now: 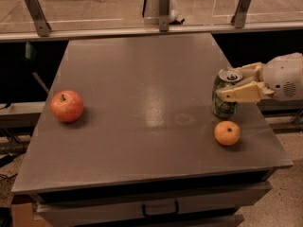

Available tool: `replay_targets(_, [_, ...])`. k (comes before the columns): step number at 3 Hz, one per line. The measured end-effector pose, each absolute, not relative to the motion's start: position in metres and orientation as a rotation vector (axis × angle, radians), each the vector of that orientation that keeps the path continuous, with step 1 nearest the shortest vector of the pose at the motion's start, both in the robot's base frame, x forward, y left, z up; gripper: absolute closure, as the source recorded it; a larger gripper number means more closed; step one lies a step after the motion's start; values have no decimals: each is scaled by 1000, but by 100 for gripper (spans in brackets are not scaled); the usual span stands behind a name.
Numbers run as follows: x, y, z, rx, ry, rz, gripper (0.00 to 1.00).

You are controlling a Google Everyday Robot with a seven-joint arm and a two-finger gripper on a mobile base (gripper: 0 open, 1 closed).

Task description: Move green can near orange

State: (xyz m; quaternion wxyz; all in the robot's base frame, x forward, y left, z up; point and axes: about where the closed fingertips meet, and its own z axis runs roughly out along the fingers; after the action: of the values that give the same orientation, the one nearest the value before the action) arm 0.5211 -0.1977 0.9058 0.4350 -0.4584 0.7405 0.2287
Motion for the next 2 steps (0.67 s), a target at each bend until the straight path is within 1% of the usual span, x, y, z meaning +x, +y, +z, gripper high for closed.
replay_targets(2, [505,-201,896,-1175,1868,602,15])
